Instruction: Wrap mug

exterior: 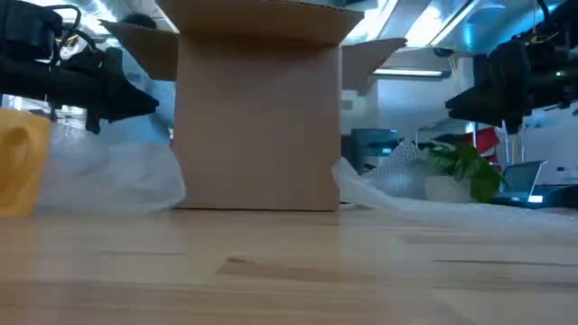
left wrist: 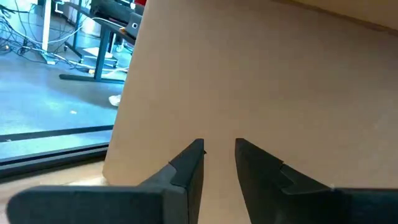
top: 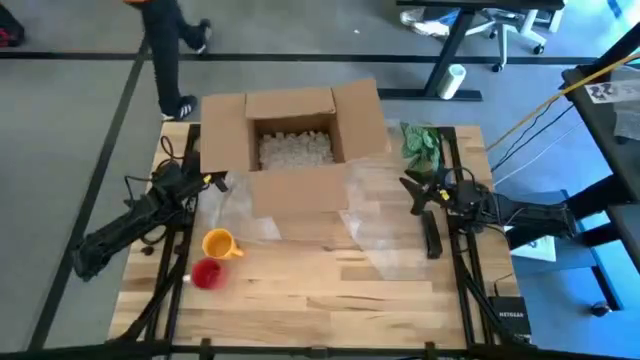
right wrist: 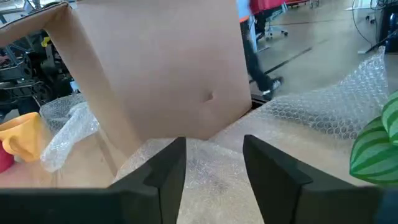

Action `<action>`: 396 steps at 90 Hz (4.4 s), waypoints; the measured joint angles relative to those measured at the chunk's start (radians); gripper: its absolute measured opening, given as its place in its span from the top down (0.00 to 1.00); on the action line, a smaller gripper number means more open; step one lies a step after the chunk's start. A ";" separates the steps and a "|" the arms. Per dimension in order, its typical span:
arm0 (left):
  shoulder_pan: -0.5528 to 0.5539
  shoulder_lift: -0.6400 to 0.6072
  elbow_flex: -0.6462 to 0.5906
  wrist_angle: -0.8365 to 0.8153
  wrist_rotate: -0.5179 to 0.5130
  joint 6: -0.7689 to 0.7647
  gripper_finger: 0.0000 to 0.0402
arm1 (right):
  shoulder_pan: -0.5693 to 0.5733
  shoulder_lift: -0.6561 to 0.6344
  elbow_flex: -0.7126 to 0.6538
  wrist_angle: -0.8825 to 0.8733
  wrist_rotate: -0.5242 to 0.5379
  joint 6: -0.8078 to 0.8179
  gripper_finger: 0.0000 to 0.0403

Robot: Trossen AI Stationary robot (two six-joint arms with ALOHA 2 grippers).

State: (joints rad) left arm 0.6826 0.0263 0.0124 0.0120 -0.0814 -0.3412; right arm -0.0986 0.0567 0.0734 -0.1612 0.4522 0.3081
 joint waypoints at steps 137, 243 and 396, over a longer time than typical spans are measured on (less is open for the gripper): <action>0.000 0.000 0.000 0.000 0.000 0.000 0.82 | 0.000 0.000 0.000 0.029 0.000 -0.026 0.63; 0.000 0.000 0.000 0.000 0.000 0.007 0.82 | 0.000 0.005 0.074 -0.021 0.000 -0.016 0.74; -0.001 0.000 0.000 -0.006 0.108 -0.012 0.82 | 0.786 0.501 0.569 -1.008 0.414 0.966 1.00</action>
State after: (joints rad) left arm 0.6815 0.0265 0.0120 0.0061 0.0261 -0.3536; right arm 0.6873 0.5581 0.6425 -1.1687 0.8661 1.2739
